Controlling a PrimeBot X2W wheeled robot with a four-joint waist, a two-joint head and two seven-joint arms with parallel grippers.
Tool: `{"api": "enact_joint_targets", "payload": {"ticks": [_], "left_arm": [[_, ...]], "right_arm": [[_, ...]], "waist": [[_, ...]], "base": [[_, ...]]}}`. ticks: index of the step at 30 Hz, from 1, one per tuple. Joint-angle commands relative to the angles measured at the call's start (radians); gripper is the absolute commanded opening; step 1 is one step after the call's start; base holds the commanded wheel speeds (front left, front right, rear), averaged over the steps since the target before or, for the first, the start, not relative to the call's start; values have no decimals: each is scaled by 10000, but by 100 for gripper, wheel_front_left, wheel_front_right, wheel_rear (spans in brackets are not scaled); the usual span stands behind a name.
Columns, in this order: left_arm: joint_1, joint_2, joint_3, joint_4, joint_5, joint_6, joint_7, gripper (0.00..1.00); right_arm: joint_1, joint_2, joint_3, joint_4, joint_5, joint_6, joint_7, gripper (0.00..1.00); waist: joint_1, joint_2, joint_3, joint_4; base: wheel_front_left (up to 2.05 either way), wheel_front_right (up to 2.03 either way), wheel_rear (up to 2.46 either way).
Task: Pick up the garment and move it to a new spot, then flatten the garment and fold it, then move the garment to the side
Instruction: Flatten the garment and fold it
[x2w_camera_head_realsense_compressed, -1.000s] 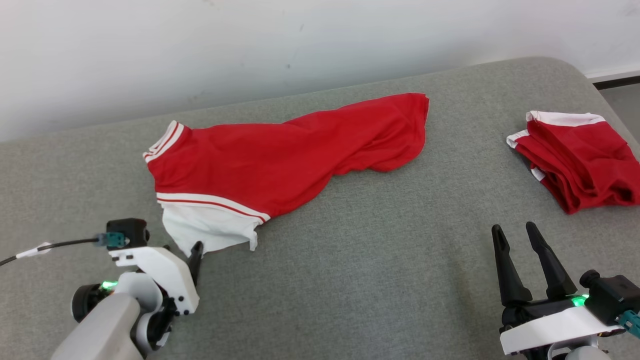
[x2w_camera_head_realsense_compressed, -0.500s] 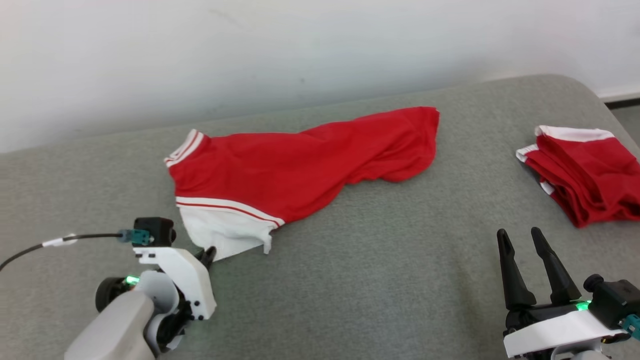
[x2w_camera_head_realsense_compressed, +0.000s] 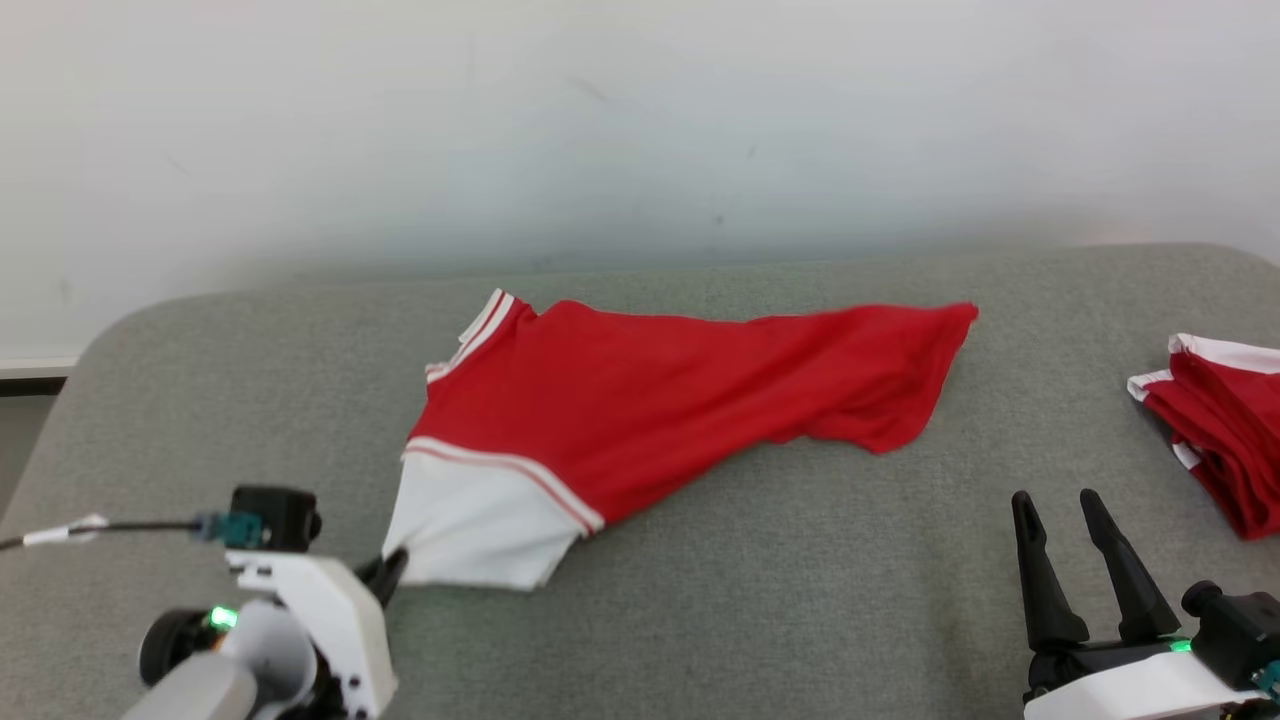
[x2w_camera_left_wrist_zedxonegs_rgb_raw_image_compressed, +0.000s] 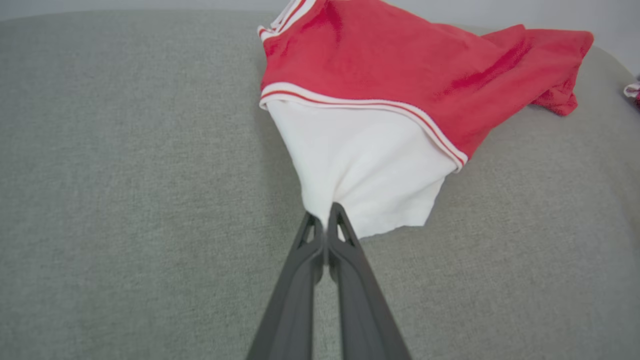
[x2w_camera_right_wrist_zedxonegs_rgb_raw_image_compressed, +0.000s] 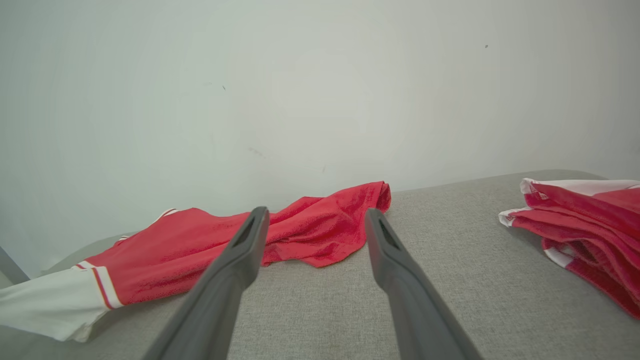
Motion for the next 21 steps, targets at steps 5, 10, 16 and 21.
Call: {"api": "enact_joint_targets", "payload": {"ticks": [5, 10, 16, 21], "left_arm": [[1439, 672, 234, -1366, -353, 880, 298, 0], [2560, 865, 596, -1842, -640, 1511, -187, 0], [2893, 410, 547, -1206, -684, 1302, -839, 23], [2579, 25, 756, -883, -391, 1126, -1955, 100]], "right_arm": [[236, -116, -23, 33, -23, -18, -26, 100], [304, -213, -56, 137, 58, -18, -27, 100], [239, -333, 91, 259, 47, -18, 44, 100], [177, -402, 186, 290, 80, -18, 113, 100]], "waist": [[1, 0, -83, 139], [1, 0, -14, 100], [1, 0, -9, 34], [1, 0, -62, -24]], "base": [[0, 0, 0], [0, 0, 0], [0, 0, 0], [0, 0, 0]]}}
